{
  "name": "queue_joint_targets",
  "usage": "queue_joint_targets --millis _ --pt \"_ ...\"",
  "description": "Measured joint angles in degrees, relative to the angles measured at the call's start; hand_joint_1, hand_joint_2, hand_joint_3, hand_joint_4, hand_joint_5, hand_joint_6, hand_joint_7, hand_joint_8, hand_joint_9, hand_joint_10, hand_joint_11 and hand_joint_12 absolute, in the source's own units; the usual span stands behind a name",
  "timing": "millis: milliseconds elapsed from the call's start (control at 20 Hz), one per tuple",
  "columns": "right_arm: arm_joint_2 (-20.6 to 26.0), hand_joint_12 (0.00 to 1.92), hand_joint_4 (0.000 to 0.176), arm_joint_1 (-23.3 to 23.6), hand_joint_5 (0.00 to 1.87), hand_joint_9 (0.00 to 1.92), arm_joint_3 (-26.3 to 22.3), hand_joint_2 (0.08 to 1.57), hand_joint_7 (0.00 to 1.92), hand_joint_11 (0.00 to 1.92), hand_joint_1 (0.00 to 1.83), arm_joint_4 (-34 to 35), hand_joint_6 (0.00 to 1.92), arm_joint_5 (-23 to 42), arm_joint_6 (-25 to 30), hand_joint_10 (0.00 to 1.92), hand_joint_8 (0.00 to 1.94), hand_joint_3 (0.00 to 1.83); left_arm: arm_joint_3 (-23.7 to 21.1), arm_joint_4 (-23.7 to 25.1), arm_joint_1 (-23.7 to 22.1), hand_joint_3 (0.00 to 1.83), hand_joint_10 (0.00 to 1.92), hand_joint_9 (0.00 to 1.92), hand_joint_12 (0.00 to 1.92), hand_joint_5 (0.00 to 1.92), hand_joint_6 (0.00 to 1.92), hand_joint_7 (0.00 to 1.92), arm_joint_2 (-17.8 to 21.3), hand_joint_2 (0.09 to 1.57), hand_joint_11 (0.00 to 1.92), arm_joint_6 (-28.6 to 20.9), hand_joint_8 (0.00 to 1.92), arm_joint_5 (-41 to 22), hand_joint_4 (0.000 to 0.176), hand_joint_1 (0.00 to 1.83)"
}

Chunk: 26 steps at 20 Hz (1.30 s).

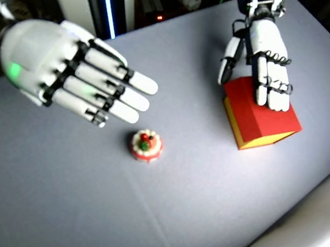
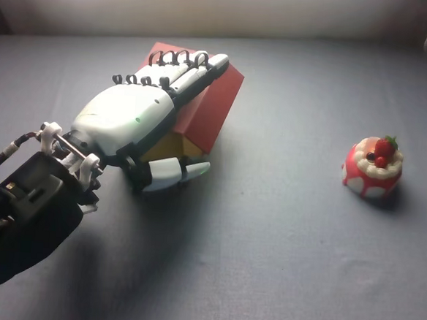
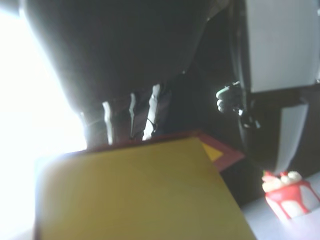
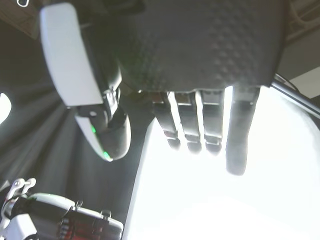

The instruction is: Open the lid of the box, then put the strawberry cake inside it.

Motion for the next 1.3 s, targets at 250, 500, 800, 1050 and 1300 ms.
queue_joint_targets --millis 250,500,800,1050,1300 --pt "0.00 1.29 0.000 -0.28 0.00 0.00 0.00 1.47 0.00 0.00 0.33 0.00 0.00 -0.11 0.11 0.00 0.00 0.00 0.24 -0.31 -0.76 0.06 0.00 0.00 0.00 0.00 0.00 0.00 -0.11 1.22 0.00 0.98 0.00 0.70 0.055 1.13" --pt "0.00 0.99 0.000 -0.31 0.00 0.00 0.07 1.47 0.00 0.00 0.27 0.02 0.00 0.02 0.17 0.00 0.00 0.00 0.15 -0.42 -0.76 0.05 0.00 0.00 0.00 0.00 0.00 0.00 -0.11 1.26 0.00 0.94 0.00 0.24 0.043 1.02" --pt "-0.11 1.07 0.000 -0.72 0.00 0.00 0.07 1.48 0.00 0.00 0.30 0.07 0.00 0.00 0.24 0.00 0.00 0.00 -0.31 -0.02 -0.81 0.04 0.00 0.00 0.00 0.00 0.00 0.00 -0.04 1.31 0.00 0.33 0.00 -2.78 0.023 0.91" --pt "-0.11 1.07 0.000 -0.70 0.00 0.00 0.07 1.47 0.00 0.00 0.27 0.26 0.00 0.02 0.28 0.00 0.00 0.00 -0.68 -0.13 -0.81 0.04 0.00 0.00 0.00 0.00 0.00 0.00 1.09 1.33 0.00 -0.79 0.00 -5.81 0.000 0.85" --pt "-0.11 1.16 0.000 -0.72 0.00 0.00 0.07 1.47 0.00 0.00 0.28 0.48 0.00 0.02 0.31 0.00 0.00 0.00 -1.40 -1.40 -0.79 0.02 0.00 0.00 0.00 0.00 0.00 0.00 2.19 1.32 0.00 -1.27 0.00 -8.96 0.012 0.87"
